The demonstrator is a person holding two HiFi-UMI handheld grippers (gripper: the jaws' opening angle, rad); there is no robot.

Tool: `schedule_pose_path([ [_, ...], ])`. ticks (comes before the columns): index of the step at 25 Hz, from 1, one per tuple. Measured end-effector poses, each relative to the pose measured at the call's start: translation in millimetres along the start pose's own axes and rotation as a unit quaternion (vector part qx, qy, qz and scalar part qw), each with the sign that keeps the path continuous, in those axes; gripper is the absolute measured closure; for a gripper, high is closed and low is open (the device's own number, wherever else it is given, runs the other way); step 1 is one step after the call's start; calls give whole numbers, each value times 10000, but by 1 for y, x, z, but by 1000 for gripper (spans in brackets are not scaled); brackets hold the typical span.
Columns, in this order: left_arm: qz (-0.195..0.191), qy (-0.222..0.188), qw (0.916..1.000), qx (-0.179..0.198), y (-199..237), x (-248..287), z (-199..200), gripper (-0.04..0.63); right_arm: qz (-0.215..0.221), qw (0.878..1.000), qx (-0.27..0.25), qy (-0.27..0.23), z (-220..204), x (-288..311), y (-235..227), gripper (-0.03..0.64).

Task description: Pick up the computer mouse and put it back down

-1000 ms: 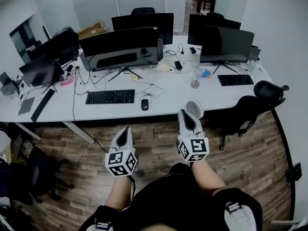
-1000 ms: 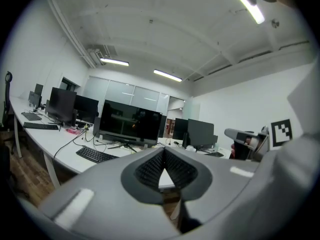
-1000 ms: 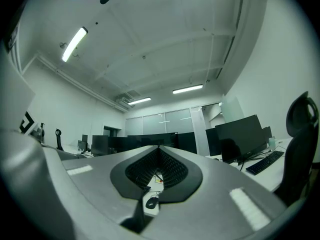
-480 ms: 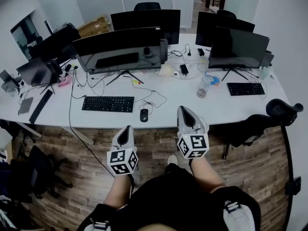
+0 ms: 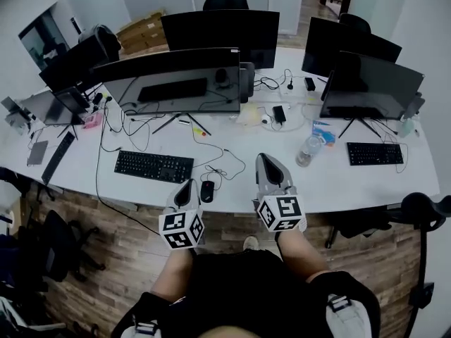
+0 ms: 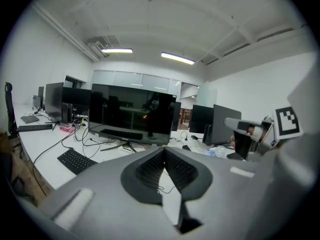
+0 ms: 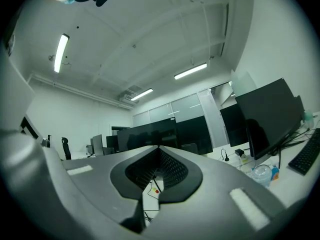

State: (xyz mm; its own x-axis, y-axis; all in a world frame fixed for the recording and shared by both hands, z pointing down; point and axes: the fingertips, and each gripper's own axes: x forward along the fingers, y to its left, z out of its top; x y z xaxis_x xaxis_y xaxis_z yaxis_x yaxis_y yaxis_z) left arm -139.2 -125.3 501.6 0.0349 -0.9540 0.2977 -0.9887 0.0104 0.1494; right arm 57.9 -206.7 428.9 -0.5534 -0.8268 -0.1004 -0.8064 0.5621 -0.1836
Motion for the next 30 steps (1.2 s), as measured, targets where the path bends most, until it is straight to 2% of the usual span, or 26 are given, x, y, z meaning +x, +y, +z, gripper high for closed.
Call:
schedule_pose_path([
  [4, 50, 354, 9993, -97, 12, 27, -17, 540, -17, 9998, 51, 169, -11, 24, -9, 618],
  [6, 42, 529, 9985, -163, 20, 40, -25, 540, -62, 9997, -102, 194, -14, 36, -9, 618],
  [10, -199, 907, 9947, -443, 30, 64, -48, 538, -129, 9992, -273, 266, -21, 52, -3, 618],
  [11, -261, 1000, 9934, -492, 32, 69, -54, 486, -154, 9991, -267, 294, -23, 55, -2, 618],
  [15, -246, 1446, 9877, -541, 46, 86, -84, 362, -260, 9985, -278, 403, -31, 62, 2, 618],
  [17, -234, 1648, 9848, -499, 50, 93, -99, 327, -299, 9982, -249, 461, -34, 63, 2, 618],
  [24, -297, 2171, 9757, 8, 51, 113, -150, 291, -618, 9961, -114, 616, -42, 64, -12, 618],
  [30, -393, 2416, 9695, 87, 43, 127, -179, 282, -782, 9941, -169, 726, -49, 59, -18, 618],
])
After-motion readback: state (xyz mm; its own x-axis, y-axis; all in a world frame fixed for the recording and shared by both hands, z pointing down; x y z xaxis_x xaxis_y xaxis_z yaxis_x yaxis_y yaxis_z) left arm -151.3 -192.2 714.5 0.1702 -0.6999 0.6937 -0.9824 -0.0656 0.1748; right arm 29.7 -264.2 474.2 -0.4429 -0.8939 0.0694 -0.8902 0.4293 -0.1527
